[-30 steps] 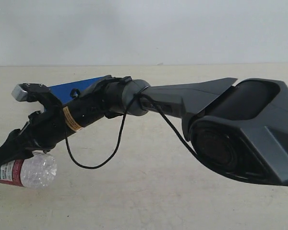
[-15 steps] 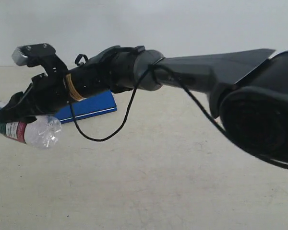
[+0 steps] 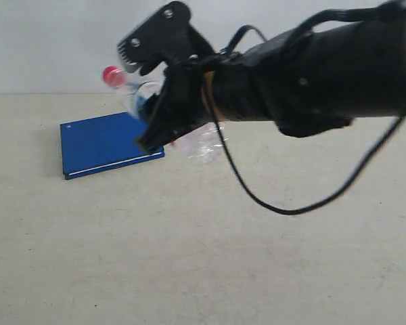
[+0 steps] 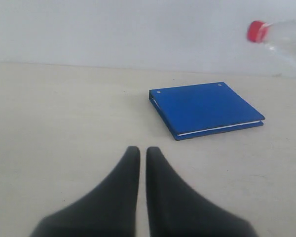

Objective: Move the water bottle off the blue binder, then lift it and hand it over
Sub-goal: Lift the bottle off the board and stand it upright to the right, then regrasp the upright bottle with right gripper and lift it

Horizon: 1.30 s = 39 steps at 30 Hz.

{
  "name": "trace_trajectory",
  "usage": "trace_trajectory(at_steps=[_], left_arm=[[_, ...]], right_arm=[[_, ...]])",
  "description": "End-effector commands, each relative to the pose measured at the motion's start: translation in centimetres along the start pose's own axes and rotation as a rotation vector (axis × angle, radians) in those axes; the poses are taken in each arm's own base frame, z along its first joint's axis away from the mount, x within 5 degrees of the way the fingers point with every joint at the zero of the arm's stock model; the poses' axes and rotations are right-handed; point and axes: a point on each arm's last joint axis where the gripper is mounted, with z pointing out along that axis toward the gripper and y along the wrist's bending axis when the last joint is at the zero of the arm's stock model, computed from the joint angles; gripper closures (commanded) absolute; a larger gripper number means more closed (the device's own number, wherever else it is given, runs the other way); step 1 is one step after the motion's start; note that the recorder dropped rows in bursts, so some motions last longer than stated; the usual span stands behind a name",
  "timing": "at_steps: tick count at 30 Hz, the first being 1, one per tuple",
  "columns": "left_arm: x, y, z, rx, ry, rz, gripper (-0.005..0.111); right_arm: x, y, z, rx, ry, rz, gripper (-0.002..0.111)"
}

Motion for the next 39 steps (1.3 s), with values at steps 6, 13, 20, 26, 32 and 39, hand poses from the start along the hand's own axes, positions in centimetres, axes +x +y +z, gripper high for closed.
trace_trajectory(at_steps=[6, 13, 20, 26, 32, 39], left_arm=[[-0.1, 0.0, 0.0, -0.001, -0.01, -0.013, 0.102], [-0.1, 0.0, 0.0, -0.001, -0.01, -0.013, 0.102], [-0.1, 0.0, 0.0, -0.001, -0.01, -0.013, 0.102], [-0.1, 0.0, 0.0, -0.001, -0.01, -0.013, 0.102], [-0.1, 0.0, 0.0, -0.001, -0.01, -0.013, 0.102], [-0.1, 0.0, 0.0, -0.001, -0.01, -0.013, 0.102]], right_arm=[[4.0, -4.6, -6.9, 0.533, 0.078, 0.138, 0.109], [7.4, -9.3, -8.6, 0.808, 0.118, 0.342, 0.109], [5.9, -14.3, -10.2, 0.912, 0.022, 0.467, 0.109], [3.7, -17.3, -11.2, 0.876, -0.083, 0.53, 0.109], [4.5, -17.7, -10.3, 0.802, -0.019, 0.456, 0.109], [7.2, -19.8, -8.7, 0.705, 0.091, 0.366, 0.095]])
